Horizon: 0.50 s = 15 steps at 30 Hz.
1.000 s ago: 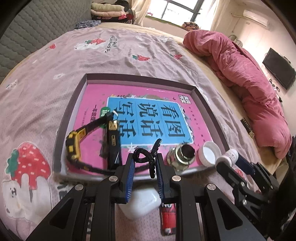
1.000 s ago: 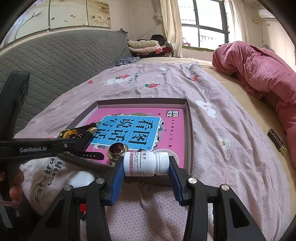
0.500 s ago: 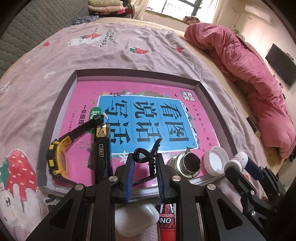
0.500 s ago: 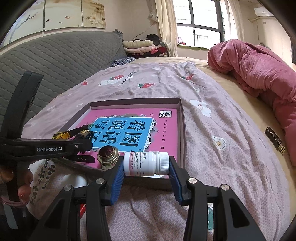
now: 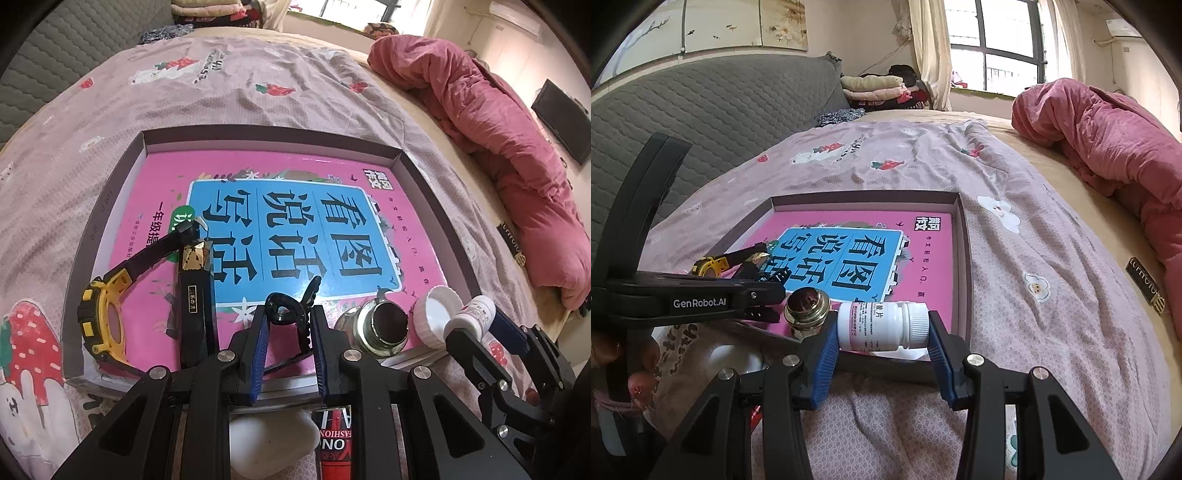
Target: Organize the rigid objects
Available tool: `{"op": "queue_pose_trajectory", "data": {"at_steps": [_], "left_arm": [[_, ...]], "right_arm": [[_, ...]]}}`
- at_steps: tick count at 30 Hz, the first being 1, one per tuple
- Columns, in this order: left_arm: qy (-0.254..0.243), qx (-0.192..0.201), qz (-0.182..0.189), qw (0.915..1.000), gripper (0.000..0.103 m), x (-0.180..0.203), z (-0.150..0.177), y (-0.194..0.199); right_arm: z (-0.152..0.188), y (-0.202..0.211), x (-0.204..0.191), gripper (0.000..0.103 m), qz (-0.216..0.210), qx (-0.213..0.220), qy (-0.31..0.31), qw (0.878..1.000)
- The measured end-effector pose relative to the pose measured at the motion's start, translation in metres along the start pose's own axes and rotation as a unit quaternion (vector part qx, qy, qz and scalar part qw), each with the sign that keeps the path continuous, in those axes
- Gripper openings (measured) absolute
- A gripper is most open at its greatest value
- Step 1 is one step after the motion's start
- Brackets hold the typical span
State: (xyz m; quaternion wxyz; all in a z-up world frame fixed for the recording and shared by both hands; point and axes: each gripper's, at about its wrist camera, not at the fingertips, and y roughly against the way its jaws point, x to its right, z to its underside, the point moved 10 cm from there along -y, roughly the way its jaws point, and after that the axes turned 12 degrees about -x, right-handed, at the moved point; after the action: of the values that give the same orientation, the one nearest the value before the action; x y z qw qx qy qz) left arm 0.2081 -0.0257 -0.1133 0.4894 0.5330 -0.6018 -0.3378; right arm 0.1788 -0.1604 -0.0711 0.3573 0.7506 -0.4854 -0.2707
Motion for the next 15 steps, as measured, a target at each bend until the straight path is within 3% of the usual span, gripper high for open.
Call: {"op": "queue_pose_trajectory", "data": {"at_steps": [15], "left_arm": [[0.005,-0.007,0.002,1.0000,0.022,-0.002,0.003,-0.005]], "right_arm": [[0.002,-0.011,0.004,0.046,0.020,-0.022,0.010,1.000]]}}
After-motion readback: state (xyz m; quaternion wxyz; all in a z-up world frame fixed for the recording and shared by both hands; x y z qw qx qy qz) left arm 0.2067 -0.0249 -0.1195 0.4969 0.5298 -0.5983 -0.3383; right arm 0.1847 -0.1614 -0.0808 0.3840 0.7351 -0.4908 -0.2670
